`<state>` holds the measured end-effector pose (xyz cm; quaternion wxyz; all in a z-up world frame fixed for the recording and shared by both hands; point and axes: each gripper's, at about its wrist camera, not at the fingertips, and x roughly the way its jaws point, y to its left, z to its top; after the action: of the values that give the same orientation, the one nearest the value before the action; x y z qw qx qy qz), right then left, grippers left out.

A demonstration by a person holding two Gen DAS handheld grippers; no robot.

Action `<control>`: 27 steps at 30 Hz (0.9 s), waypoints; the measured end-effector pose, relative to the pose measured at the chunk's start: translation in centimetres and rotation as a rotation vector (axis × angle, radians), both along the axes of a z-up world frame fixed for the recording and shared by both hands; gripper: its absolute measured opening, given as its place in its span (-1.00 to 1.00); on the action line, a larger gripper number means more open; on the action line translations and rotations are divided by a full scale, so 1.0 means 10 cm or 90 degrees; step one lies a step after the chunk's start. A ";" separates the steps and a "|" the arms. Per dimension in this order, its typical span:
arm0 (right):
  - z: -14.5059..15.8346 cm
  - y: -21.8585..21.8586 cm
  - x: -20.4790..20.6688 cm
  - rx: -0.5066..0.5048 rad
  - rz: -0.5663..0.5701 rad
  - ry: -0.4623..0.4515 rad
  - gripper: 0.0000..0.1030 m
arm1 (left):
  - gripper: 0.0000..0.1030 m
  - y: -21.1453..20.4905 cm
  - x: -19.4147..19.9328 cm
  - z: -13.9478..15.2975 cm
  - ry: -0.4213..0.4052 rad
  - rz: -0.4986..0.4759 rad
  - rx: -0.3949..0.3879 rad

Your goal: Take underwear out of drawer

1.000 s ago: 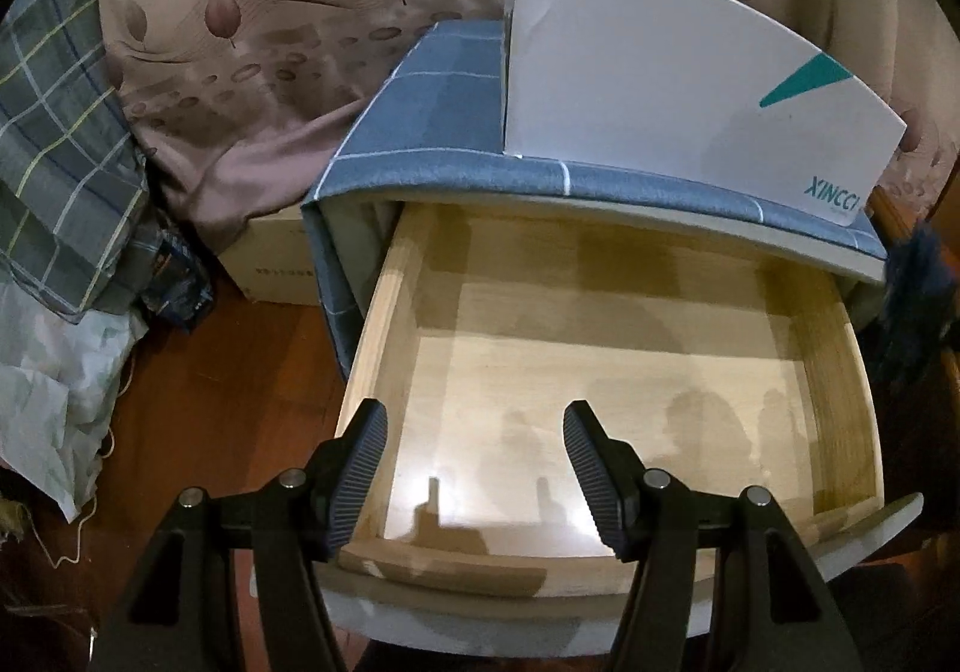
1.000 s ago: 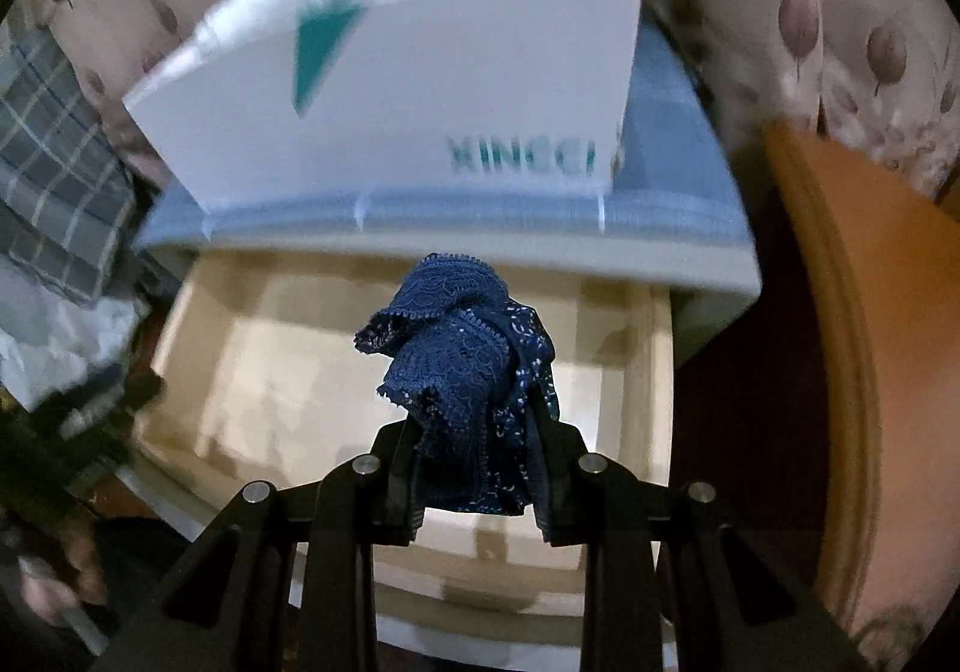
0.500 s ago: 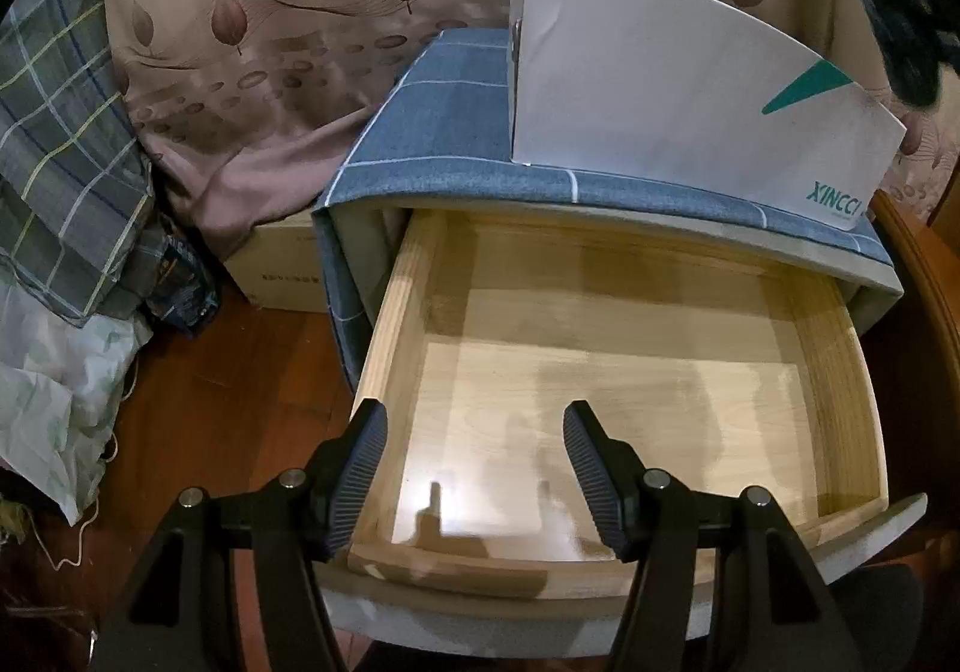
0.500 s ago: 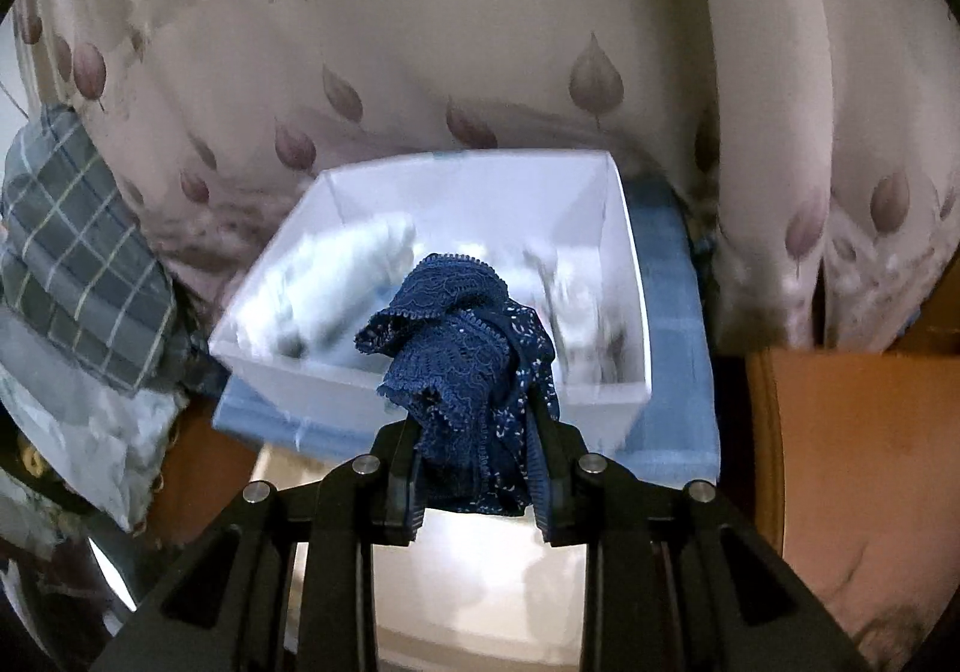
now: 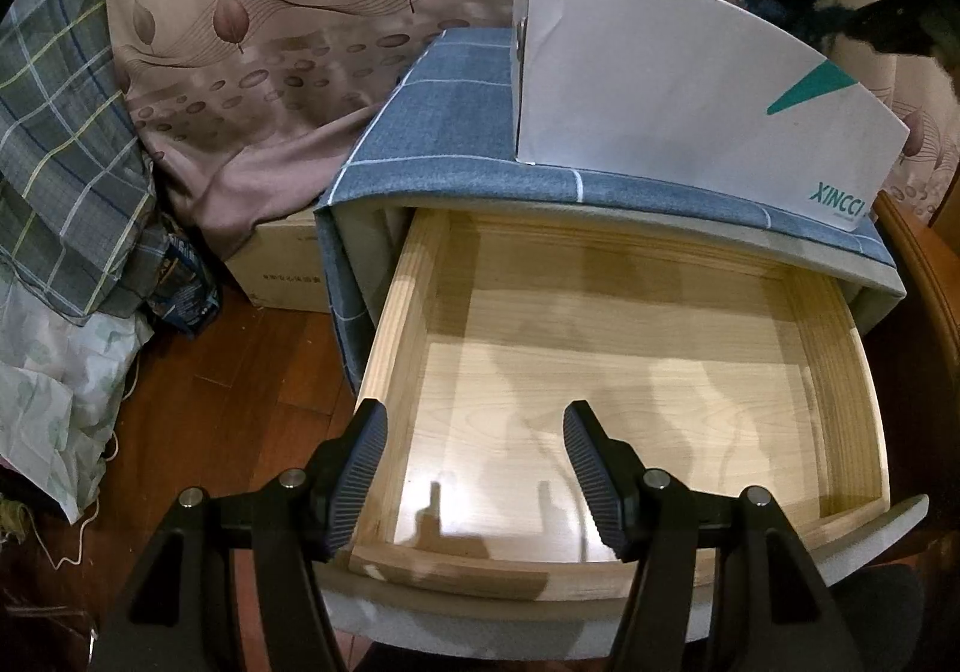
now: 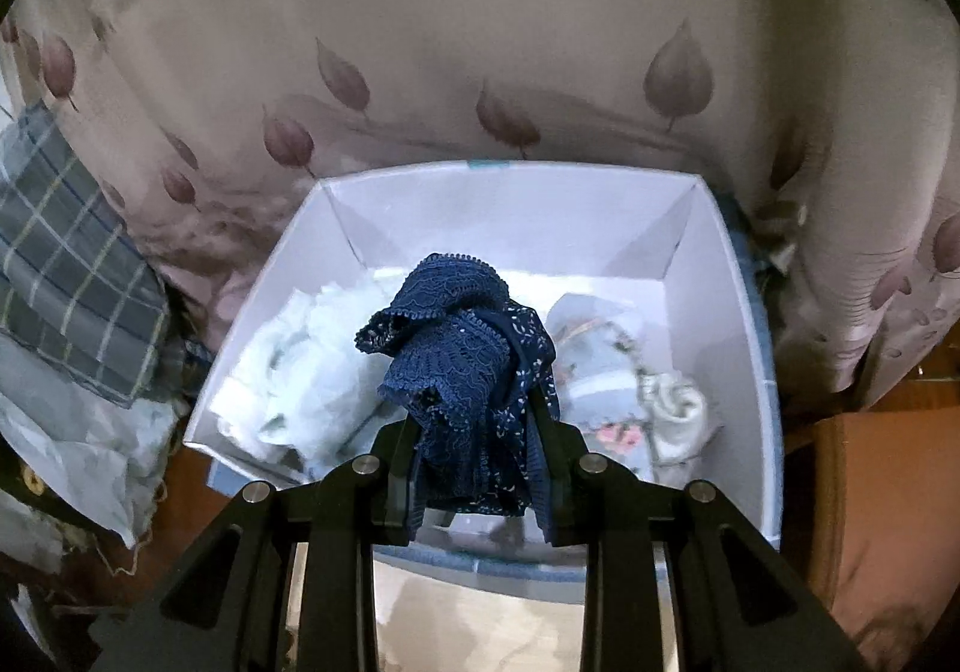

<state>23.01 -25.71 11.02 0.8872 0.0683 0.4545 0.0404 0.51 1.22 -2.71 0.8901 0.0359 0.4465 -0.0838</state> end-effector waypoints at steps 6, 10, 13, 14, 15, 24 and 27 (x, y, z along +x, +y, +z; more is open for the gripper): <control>-0.30 0.07 0.14 -0.012 -0.004 0.035 -0.46 | 0.22 0.01 0.00 0.00 0.003 0.000 -0.001; -0.37 0.08 0.16 -0.012 -0.010 0.036 -0.36 | 0.22 0.01 0.00 0.00 0.004 0.001 0.001; -0.36 0.09 0.15 -0.015 -0.013 0.032 -0.21 | 0.22 0.02 0.00 0.00 0.004 0.001 0.000; -0.36 0.08 0.15 -0.011 -0.013 0.032 -0.05 | 0.22 0.01 0.00 0.00 0.005 0.001 0.000; -0.35 0.08 0.14 -0.010 -0.014 0.029 0.03 | 0.22 0.02 0.00 0.00 0.004 0.001 0.000; 0.10 0.06 -0.40 -0.029 0.020 -0.066 0.76 | 0.22 0.01 0.00 -0.02 0.006 -0.003 0.003; 0.18 0.01 -0.76 -0.029 0.025 -0.094 0.86 | 0.22 -0.01 0.00 -0.01 0.006 -0.004 0.005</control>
<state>15.43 -25.63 12.83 0.9186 0.0360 0.3899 0.0523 0.53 1.09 -2.83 0.8877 0.0402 0.4508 -0.0848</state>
